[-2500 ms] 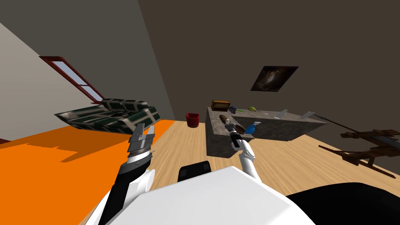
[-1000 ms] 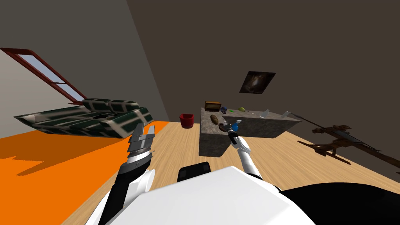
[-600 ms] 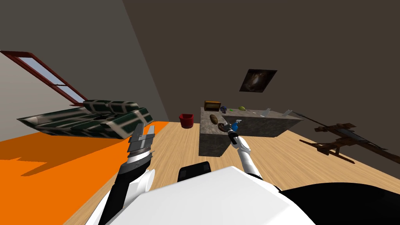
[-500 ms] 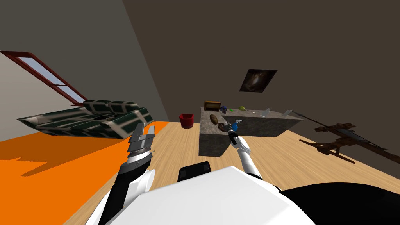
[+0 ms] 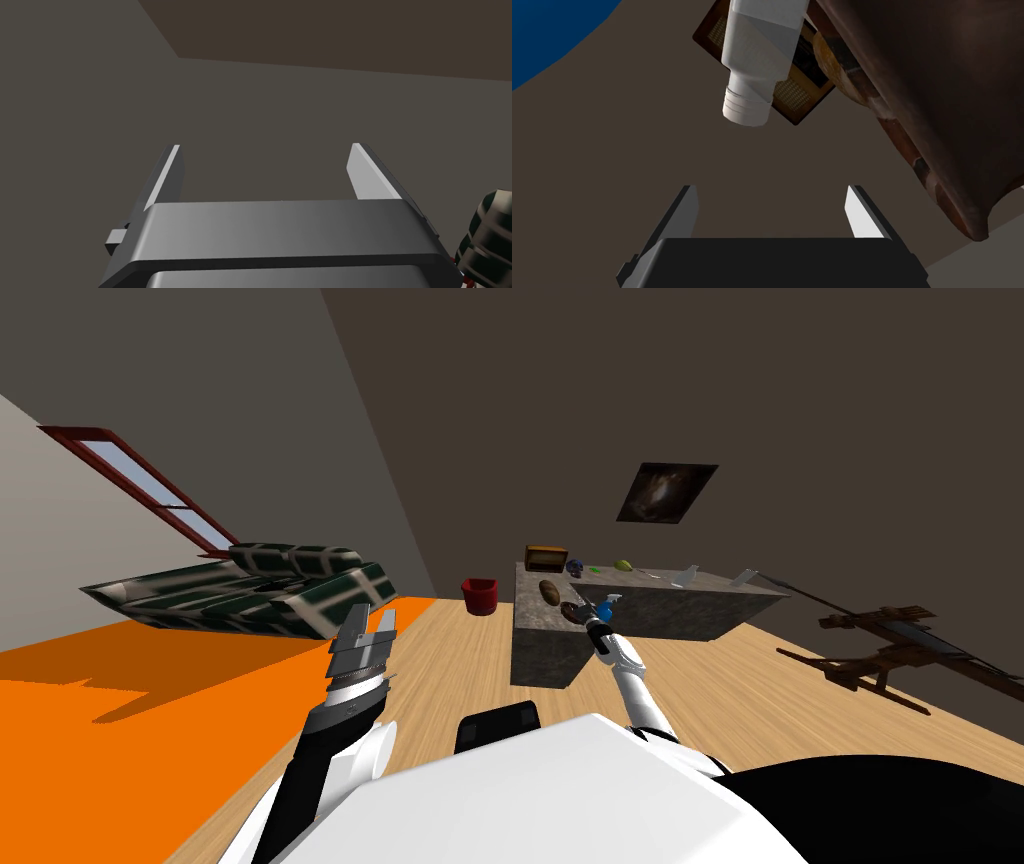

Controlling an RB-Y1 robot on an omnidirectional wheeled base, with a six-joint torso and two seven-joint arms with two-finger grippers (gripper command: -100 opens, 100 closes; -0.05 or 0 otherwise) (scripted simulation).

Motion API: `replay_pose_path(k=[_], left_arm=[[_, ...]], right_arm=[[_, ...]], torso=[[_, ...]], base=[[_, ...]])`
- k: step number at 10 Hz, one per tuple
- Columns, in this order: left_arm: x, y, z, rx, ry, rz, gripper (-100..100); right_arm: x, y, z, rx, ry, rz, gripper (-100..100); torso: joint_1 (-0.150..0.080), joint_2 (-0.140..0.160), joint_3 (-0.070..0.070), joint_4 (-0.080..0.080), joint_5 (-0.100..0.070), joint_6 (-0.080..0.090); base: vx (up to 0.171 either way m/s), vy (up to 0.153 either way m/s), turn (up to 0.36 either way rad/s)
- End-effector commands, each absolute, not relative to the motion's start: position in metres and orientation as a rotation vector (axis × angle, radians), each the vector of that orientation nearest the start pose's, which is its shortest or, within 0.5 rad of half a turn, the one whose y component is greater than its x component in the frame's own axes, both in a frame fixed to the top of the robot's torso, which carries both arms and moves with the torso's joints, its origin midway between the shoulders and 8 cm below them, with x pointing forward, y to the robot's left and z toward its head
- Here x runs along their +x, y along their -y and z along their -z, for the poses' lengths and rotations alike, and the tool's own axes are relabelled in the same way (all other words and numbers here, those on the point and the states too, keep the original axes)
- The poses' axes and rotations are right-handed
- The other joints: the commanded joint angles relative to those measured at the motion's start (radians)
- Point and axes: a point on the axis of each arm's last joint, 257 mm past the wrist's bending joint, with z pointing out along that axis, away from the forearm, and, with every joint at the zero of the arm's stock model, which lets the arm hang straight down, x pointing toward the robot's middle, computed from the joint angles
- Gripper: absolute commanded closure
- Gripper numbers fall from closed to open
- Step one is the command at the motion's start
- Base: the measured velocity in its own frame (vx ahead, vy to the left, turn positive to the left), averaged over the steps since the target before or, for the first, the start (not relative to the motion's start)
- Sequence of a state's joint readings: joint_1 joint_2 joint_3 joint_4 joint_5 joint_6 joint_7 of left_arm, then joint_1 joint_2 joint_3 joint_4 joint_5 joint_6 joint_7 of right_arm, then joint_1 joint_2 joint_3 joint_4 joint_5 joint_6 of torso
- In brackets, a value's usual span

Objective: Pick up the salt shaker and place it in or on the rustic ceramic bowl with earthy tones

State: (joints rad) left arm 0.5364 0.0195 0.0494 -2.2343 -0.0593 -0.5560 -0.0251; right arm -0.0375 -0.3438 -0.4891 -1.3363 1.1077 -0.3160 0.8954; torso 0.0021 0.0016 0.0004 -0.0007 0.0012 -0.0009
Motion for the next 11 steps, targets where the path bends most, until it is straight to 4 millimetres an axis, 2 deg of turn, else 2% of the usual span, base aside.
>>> replay_pose_path(k=[1,7,8,9,11], left_arm=[[0.339,-0.291,-0.003,-0.606,-0.685,1.178,0],[0.339,-0.291,-0.003,-0.606,-0.685,1.178,0],[0.339,-0.291,-0.003,-0.606,-0.685,1.178,0],[0.339,-0.291,-0.003,-0.606,-0.685,1.178,0],[0.339,-0.291,-0.003,-0.606,-0.685,1.178,0]], right_arm=[[0.51,0.526,0.199,-0.387,-1.549,0.733,-100],[0.519,0.569,0.162,-0.357,-1.554,0.765,-100],[0.517,0.564,0.166,-0.366,-1.553,0.762,-100],[0.517,0.565,0.165,-0.36,-1.554,0.761,0],[0.517,0.565,0.165,-0.361,-1.554,0.761,0]], torso=[[0.0,0.0,0.0,0.0,0.0,0.0],[0.001,0.001,0.0,0.0,0.0,0.0],[0.001,0.001,0.0,0.0,0.0,0.0],[-0.001,-0.001,0.0,0.0,0.0,0.0],[-0.002,-0.002,-0.001,-0.001,-0.001,0.0]], base=[[-0.042,0.029,0.06],[-0.05,0.045,0.057],[-0.017,0.019,0.004],[0.0,0.0,0.0],[0.0,0.0,0.0]])
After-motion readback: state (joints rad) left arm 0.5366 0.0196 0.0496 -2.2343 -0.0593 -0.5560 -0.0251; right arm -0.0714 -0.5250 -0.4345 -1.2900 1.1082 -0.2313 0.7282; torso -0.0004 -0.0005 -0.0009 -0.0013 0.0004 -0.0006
